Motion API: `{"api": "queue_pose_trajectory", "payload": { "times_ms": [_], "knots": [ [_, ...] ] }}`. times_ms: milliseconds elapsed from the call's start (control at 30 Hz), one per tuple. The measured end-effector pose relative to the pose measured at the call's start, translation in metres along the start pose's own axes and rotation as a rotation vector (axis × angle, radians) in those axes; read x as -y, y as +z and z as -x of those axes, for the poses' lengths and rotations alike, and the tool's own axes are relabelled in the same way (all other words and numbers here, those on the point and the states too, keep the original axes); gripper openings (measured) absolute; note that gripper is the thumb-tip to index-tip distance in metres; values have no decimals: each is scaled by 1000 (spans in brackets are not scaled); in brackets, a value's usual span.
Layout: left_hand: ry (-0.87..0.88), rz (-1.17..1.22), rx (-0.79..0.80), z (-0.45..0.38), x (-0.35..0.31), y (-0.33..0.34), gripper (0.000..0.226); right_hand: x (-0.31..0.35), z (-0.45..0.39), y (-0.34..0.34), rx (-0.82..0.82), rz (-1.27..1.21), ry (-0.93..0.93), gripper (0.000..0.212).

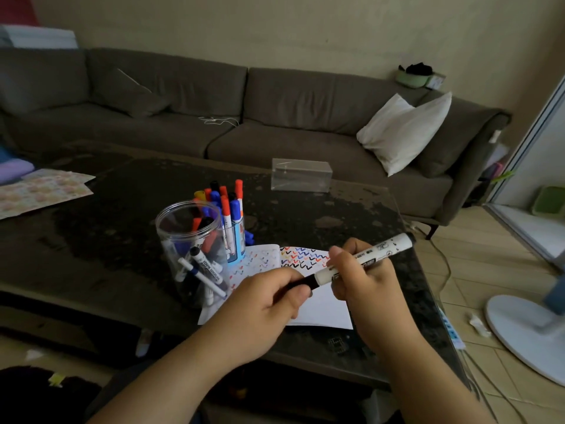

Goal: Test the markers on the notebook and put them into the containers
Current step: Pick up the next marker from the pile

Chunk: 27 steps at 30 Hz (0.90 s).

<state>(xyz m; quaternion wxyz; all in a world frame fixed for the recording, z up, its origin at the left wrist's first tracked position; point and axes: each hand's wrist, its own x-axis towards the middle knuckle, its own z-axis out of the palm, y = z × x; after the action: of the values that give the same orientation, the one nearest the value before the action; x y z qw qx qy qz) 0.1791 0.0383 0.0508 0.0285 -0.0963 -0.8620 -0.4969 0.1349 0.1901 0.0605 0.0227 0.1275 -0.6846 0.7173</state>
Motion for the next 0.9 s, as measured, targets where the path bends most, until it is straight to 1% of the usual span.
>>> {"api": "queue_pose_trajectory", "payload": {
  "times_ms": [67, 133, 200, 233, 300, 333, 367, 400, 433, 467, 500, 533, 567, 600, 633, 667, 700, 767, 800, 833, 900],
  "knots": [
    [53, -47, -67, 3, -8, -3, 14, 3, 0, 10, -22, -130, 22, 35],
    [96, -75, -122, 5, -12, -7, 16, 6, 0, 20, -11, -230, 27, 40],
    [102, -92, -141, 7, -12, -13, 19, 3, -2, 26, 10, -267, 59, 42],
    [88, -117, -143, 8, -11, -16, 18, 0, -3, 28, 27, -265, 102, 38],
    [26, -188, -159, 7, -4, -22, 12, -5, -3, 32, 95, -206, 257, 29],
    [-11, -228, -181, 6, 1, -26, 11, -8, -2, 36, 137, -136, 344, 30],
    [-44, -269, -208, 5, 7, -32, 12, -12, -1, 38, 171, -33, 409, 32],
    [-74, -301, -234, 6, 13, -38, 12, -16, 0, 40, 178, 114, 430, 33],
    [-92, -329, -260, 7, 19, -44, 12, -20, 1, 41, 159, 294, 396, 31],
    [-93, -361, -283, 10, 24, -51, 12, -23, 2, 40, 107, 474, 295, 26],
    [-83, -401, -298, 13, 29, -57, 13, -25, 2, 39, 56, 608, 115, 18],
    [-72, -448, -300, 16, 32, -61, 14, -24, 1, 40, 59, 712, -65, 10],
    [-57, -494, -294, 19, 35, -64, 14, -22, 0, 44, 125, 813, -208, 16],
    [-38, -529, -285, 22, 37, -66, 15, -23, -2, 49, 239, 907, -295, 28],
    [-18, -551, -278, 24, 38, -67, 15, -25, -5, 57, 352, 981, -337, 37],
    [-4, -558, -277, 25, 39, -66, 15, -26, -9, 65, 433, 1034, -367, 40],
    [1, -556, -283, 27, 41, -66, 14, -27, -12, 73, 489, 1063, -388, 37],
    [-5, -538, -329, 31, 44, -69, 10, -26, -21, 82, 520, 1078, -425, 28],
    [-8, -525, -370, 33, 46, -72, 8, -25, -27, 83, 492, 1072, -443, 24],
    [-15, -513, -416, 34, 49, -77, 8, -21, -34, 82, 428, 1054, -457, 22],
    [-47, -512, -489, 36, 54, -88, 13, -5, -46, 78, 230, 917, -469, 15]
  ]
}}
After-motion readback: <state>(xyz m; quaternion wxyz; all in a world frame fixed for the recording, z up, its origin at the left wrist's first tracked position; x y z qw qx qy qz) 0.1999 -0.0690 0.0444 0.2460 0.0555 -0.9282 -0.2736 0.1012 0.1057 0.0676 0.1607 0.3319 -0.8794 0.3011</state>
